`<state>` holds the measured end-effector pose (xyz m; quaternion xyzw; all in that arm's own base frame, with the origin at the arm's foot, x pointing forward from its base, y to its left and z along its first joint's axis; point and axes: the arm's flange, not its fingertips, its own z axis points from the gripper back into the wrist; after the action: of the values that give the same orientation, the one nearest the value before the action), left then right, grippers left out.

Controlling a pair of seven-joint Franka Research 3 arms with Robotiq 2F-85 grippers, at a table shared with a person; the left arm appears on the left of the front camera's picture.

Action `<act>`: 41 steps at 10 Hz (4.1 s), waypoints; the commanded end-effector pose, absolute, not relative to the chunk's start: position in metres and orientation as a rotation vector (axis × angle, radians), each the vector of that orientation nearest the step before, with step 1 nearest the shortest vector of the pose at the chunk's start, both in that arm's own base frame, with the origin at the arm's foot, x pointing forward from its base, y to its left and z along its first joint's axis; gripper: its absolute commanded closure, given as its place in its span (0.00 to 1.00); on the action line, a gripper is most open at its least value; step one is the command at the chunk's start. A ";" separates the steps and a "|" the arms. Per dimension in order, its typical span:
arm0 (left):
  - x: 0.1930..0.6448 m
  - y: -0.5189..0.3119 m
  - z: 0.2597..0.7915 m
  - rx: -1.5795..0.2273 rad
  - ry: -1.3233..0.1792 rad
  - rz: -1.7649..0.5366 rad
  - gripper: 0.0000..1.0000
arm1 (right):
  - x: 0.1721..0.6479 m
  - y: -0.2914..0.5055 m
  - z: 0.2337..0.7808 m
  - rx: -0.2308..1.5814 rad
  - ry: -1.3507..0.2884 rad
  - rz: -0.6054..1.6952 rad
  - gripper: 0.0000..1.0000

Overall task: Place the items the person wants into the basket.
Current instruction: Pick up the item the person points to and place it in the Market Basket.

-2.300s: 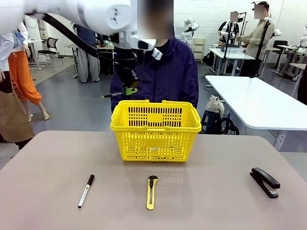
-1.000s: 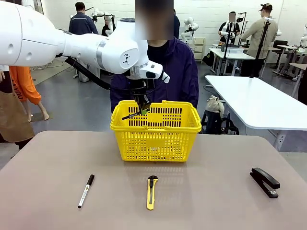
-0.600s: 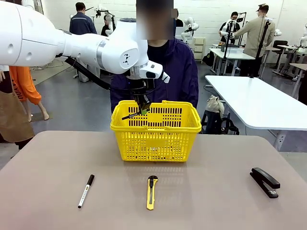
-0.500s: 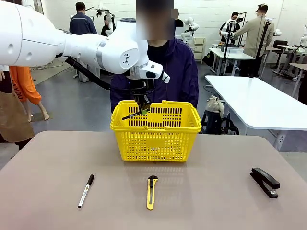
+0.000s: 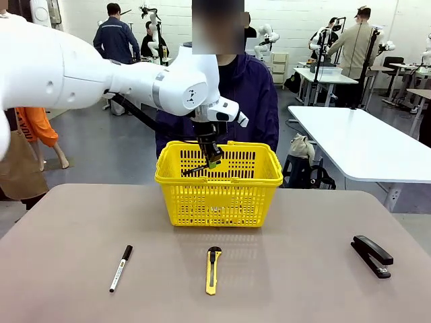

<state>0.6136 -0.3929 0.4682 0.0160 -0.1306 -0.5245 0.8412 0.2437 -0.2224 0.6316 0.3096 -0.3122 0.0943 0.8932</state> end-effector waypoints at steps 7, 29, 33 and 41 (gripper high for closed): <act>0.653 -0.401 0.436 -0.023 -0.189 -1.168 0.88 | 0.244 -0.221 0.631 0.667 -0.664 0.207 0.00; 0.485 -0.316 0.522 0.027 -0.309 -1.192 0.00 | 0.244 -0.221 0.631 0.667 -0.664 0.207 0.00; 0.419 -0.259 0.515 0.054 -0.388 -1.122 0.00 | 0.244 -0.221 0.631 0.667 -0.664 0.207 0.00; 0.414 -0.239 0.518 0.059 -0.396 -1.059 0.00 | 0.244 -0.221 0.631 0.667 -0.664 0.207 0.00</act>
<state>0.4125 -0.2371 0.5171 0.0231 -0.1877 -0.5022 0.8438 0.2437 -0.2226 0.6313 0.3094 -0.3118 0.0942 0.8934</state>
